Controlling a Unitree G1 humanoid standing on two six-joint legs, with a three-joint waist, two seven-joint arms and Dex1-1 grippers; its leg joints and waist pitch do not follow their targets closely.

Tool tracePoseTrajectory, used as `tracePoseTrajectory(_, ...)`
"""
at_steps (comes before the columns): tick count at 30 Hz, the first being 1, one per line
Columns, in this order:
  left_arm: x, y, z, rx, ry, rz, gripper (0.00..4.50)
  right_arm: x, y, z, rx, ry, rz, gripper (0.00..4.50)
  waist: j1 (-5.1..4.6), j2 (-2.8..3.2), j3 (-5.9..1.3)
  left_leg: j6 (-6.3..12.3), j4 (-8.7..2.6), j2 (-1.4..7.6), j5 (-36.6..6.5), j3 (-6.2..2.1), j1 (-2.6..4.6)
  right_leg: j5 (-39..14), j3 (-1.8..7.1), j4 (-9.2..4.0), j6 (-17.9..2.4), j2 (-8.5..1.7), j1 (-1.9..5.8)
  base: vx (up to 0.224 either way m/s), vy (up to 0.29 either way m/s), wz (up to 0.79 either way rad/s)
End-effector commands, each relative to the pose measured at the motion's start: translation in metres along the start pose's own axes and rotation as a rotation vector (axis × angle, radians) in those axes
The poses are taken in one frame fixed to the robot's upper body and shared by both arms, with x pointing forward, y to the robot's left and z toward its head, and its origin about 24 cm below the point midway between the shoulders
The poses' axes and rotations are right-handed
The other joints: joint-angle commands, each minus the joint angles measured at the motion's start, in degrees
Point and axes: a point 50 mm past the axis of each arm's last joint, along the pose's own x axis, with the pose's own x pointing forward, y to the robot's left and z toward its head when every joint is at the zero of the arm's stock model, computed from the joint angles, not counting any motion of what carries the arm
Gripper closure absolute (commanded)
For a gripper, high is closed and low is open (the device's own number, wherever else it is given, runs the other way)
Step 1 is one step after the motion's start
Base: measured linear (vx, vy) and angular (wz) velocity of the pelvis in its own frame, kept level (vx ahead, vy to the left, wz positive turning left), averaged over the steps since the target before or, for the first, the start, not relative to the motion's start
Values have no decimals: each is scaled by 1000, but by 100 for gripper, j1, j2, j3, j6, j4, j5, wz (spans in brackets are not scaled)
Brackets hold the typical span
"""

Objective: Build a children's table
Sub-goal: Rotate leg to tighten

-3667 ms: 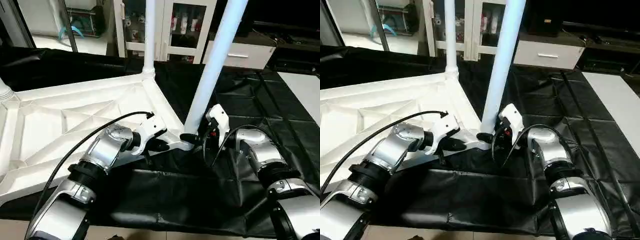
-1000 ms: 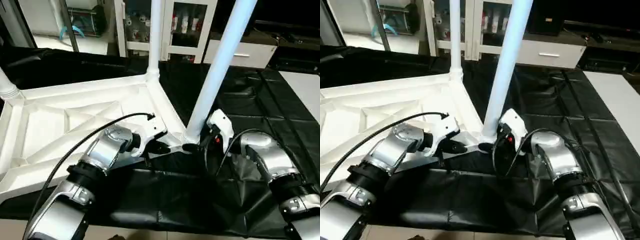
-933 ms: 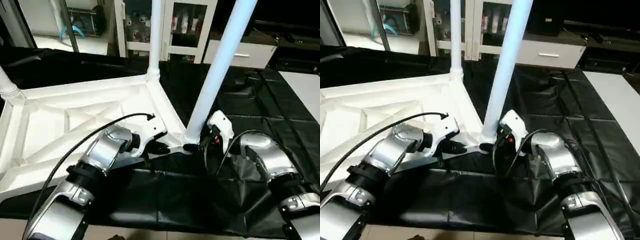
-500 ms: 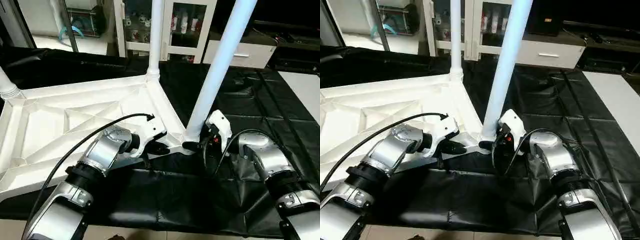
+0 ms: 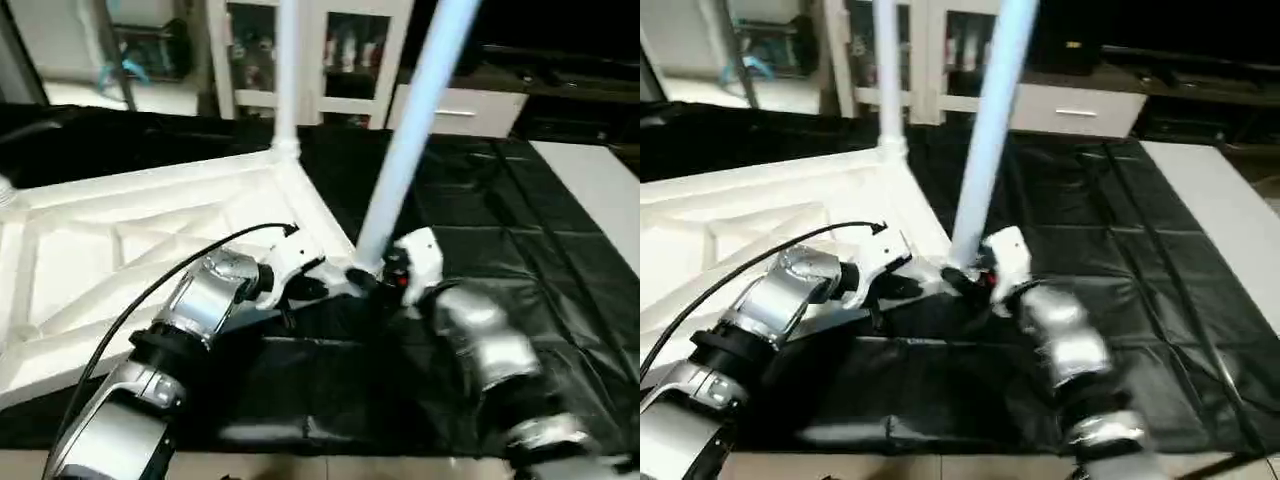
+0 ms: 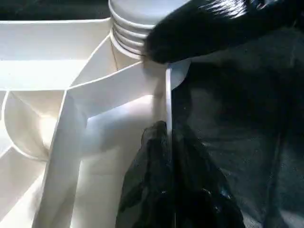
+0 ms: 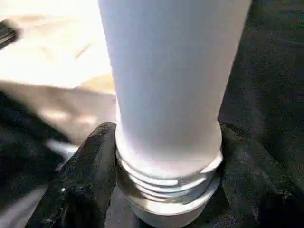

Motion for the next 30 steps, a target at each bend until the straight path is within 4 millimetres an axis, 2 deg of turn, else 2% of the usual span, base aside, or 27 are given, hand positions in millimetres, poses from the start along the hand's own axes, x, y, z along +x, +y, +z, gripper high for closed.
tracePoseTrajectory(1,19,-23,-9,-24,36,-131,450,-3,-16,8,50,-44,-189,177,4,69,-305,-150,-452,199,-2278,-126,32,-2843,224,-566,-710,-351,171,0,0,0)
tracePoseTrajectory(2,21,-23,-8,-26,29,-125,450,3,-8,7,51,-54,-263,177,-28,80,-294,-162,-459,193,-2359,-132,13,-2815,217,-564,-721,-337,170,0,0,0)
tracePoseTrajectory(4,22,-24,-7,-26,27,-124,450,7,-3,8,50,-65,-291,177,-61,91,-299,-196,-464,195,-2482,-139,35,-2786,220,-564,-730,-338,145,0,0,0)
tracePoseTrajectory(5,24,-24,-6,-26,25,-119,450,15,5,9,45,-59,-364,178,-85,91,-301,-195,-465,190,-2489,-131,31,-2692,230,-561,-748,-329,140,0,0,0)
tracePoseTrajectory(6,24,-24,-6,-26,25,-119,450,15,5,9,45,-59,-364,178,-91,96,-298,-199,-465,183,-2495,-127,34,-2667,234,-563,-759,-326,128,0,0,0)
tracePoseTrajectory(8,25,-23,-5,-28,20,-108,450,18,6,10,-18,-31,-563,178,-126,56,-301,-224,-469,179,-2478,-121,35,-2592,242,-549,-746,-316,122,0,0,0)
tracePoseTrajectory(9,25,-23,-5,-28,20,-108,450,18,6,10,-18,-31,-563,178,-123,78,-303,-239,-466,178,-2463,-119,45,-2548,250,-534,-758,-314,108,0,0,0)
tracePoseTrajectory(10,26,-23,-4,-30,18,-102,450,16,4,14,-43,-58,-660,178,-127,30,-311,-218,-463,177,-2417,-106,36,-2429,255,-531,-742,-312,120,0,0,0)
tracePoseTrajectory(11,26,-23,-4,-30,18,-102,450,16,4,14,-43,-58,-660,178,-117,53,-315,-220,-464,177,-2352,-105,31,-2337,263,-513,-748,-319,124,0,0,0)
tracePoseTrajectory(12,27,-23,-3,-35,12,-93,450,19,9,23,-54,-122,-654,178,-102,53,-336,-165,-450,184,-2131,-78,28,-1869,280,-470,-810,-311,130,0,0,0)
tracePoseTrajectory(13,27,-23,-3,-40,9,-91,450,22,14,27,-29,-150,-605,178,-102,40,-342,-130,-441,180,-2059,-64,22,-1712,285,-458,-843,-304,135,0,0,0)
tracePoseTrajectory(15,27,-23,-3,-43,6,-89,450,24,18,28,-11,-166,-571,178,-84,44,-363,23,-408,169,-1596,-32,-12,-999,300,-375,-1009,-286,184,0,0,0)
tracePoseTrajectory(16,27,-23,-4,-44,6,-89,450,25,21,29,8,-180,-535,178,-85,22,-368,63,-400,162,-1457,-31,-39,-853,298,-351,-1036,-287,215,0,0,0)
tracePoseTrajectory(17,27,-24,-5,-46,5,-92,450,24,21,32,-3,-202,-528,178,-68,31,-377,109,-394,159,-1343,-23,-42,-720,296,-336,-1069,-291,233,0,0,0)
tracePoseTrajectory(18,26,-24,-6,-46,7,-98,450,22,20,37,-17,-232,-513,178,-58,53,-389,193,-377,163,-1042,-20,-55,-370,295,-292,-1157,-291,258,0,0,0)
tracePoseTrajectory(19,26,-24,-7,-45,9,-101,450,19,18,40,-31,-247,-514,178,-53,50,-398,222,-364,161,-947,-15,-57,-243,294,-279,-1186,-286,265,0,0,0)
tracePoseTrajectory(20,25,-24,-8,-44,12,-104,450,17,16,43,-47,-264,-515,143,-45,55,-401,278,-349,161,-820,-9,-61,-38,293,-259,-1235,-275,269,0,0,0)
tracePoseTrajectory(21,25,-24,-9,-44,13,-105,450,16,16,44,-49,-266,-515,122,-41,53,-397,302,-346,160,-788,-7,-59,7,290,-254,-1254,-271,265,0,0,0)
tracePoseTrajectory(23,24,-24,-10,-41,18,-105,450,12,11,47,-41,-275,-498,108,-27,59,-380,325,-355,161,-902,-3,-53,-152,287,-279,-1273,-273,270,0,0,0)
tracePoseTrajectory(25,22,-23,-11,-39,23,-109,450,-1,-2,51,-57,-274,-461,86,40,34,-372,323,-354,181,-994,9,-11,-332,289,-290,-1232,-271,262,0,0,0)
tracePoseTrajectory(26,22,-23,-11,-38,23,-110,450,-5,-7,50,-51,-258,-433,86,82,32,-343,333,-359,192,-1147,32,23,-503,298,-319,-1166,-254,222,0,0,0)
tracePoseTrajectory(27,22,-23,-11,-38,23,-110,450,-5,-7,50,-50,-257,-431,66,95,39,-336,331,-366,191,-1225,29,21,-622,296,-323,-1145,-255,232,0,0,0)
tracePoseTrajectory(28,21,-23,-11,-38,25,-113,450,-8,-10,49,-43,-244,-409,61,109,30,-328,266,-389,186,-1340,19,-17,-947,295,-351,-1060,-274,247,0,0,0)
tracePoseTrajectory(30,19,-23,-13,-36,29,-116,450,-15,-18,49,-53,-224,-372,47,136,14,-332,169,-395,199,-1486,5,-2,-1318,295,-393,-935,-299,240,0,0,0)
